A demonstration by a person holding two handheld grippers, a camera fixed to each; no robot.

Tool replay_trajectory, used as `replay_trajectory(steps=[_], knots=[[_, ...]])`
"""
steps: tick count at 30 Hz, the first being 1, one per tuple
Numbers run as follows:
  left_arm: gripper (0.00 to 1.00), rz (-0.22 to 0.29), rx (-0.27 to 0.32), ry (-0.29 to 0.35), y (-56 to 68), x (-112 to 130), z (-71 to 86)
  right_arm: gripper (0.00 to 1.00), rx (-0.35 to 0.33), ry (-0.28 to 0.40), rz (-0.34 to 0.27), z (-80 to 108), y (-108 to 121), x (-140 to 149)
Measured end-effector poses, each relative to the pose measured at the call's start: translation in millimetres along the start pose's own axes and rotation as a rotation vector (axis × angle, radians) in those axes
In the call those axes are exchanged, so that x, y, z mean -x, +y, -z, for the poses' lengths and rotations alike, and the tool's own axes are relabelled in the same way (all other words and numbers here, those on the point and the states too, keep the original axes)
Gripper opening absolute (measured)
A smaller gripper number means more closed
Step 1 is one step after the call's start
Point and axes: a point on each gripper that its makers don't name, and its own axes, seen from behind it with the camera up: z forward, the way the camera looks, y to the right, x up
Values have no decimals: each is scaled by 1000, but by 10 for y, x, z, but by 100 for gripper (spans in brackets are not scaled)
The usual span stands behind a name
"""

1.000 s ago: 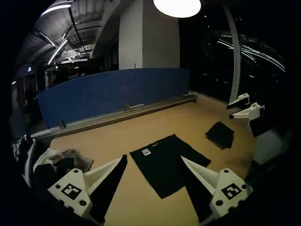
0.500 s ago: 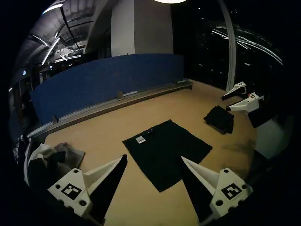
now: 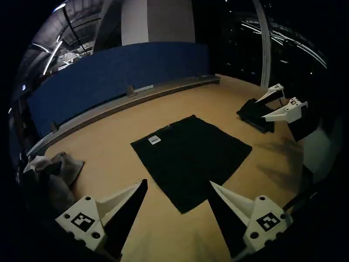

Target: Fold towel

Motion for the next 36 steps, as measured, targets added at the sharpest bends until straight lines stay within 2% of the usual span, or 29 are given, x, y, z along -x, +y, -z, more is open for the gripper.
replay_trajectory(steps=[7,17,24,29,36], knots=[[95,-18,5,-47,28,277,-176,100,-14,-36,-2,-222,-72,282],[95,-15,21,-124,58,582,-285,99,-13,-128,19,-420,-103,677],[95,-4,50,-207,130,714,-292,87,-26,-209,33,-436,-131,864],[94,27,89,-297,212,839,-292,87,-31,-262,51,-406,-113,947],[94,0,110,-327,273,862,-357,85,-66,-312,49,-390,-148,1063]])
